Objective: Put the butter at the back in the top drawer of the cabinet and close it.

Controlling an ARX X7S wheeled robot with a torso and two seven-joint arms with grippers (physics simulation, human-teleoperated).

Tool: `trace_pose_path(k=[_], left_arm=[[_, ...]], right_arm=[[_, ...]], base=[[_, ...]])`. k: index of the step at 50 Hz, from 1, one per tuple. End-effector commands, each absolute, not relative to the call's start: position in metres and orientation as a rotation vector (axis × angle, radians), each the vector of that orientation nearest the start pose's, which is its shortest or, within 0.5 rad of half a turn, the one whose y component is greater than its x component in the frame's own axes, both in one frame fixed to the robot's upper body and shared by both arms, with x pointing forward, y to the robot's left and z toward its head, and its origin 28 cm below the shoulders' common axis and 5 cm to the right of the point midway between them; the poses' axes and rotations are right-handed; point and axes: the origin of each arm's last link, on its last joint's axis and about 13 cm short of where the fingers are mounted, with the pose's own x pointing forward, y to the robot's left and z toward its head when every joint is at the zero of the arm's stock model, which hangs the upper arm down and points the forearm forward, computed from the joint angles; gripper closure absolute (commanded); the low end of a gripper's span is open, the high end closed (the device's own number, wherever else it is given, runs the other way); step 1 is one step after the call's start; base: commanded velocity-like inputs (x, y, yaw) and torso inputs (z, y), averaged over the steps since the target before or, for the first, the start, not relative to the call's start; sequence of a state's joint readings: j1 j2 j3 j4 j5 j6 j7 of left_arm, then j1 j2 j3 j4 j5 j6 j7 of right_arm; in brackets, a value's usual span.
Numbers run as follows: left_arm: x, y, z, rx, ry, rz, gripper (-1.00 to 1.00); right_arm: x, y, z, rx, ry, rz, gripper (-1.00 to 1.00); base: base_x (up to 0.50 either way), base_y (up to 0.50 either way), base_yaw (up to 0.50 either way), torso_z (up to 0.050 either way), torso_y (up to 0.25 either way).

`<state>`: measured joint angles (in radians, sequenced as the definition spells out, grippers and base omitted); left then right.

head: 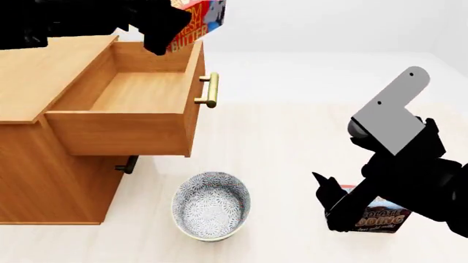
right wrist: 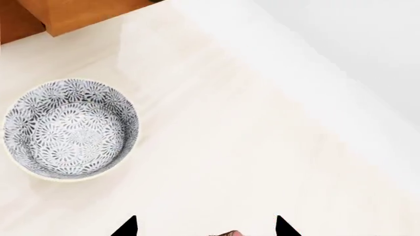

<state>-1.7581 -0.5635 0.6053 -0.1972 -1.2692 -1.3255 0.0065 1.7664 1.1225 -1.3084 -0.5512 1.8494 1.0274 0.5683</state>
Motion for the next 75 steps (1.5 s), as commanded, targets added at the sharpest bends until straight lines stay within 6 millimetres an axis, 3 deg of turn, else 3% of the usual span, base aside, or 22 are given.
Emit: trace_pose_path(k=[1, 11, 19, 55, 75], left_arm=[[0.326, 0.254, 0.43, 0.069, 0.166, -0.352, 1.0], [0.363, 0.245, 0.431, 0.042, 0.234, -0.206, 1.0], [0.38, 0.236, 0.429, 0.037, 0.264, -0.129, 1.0], [0.408, 0.213, 0.359, 0.025, 0.357, -0.049, 1.0], [0.411, 0.214, 0.344, 0.004, 0.384, -0.019, 1.0]], right_arm=[[0.182, -0.159, 0.281, -0.49, 0.372, 0.354, -1.0], [0.171, -0.156, 0.28, -0.499, 0.344, 0.326, -1.0], [0.168, -0.156, 0.28, -0.494, 0.332, 0.311, -1.0], [0.167, -0.164, 0.275, -0.486, 0.32, 0.293, -1.0], [0.168, -0.166, 0.274, -0.484, 0.325, 0.29, -1.0]], base=[[0.0, 0.0, 0.0, 0.01, 0.0], [0.0, 0.0, 0.0, 0.0, 0.001], [0.0, 0.0, 0.0, 0.0, 0.001], [0.0, 0.0, 0.0, 0.001, 0.001], [0.0, 0.0, 0.0, 0.001, 0.001]])
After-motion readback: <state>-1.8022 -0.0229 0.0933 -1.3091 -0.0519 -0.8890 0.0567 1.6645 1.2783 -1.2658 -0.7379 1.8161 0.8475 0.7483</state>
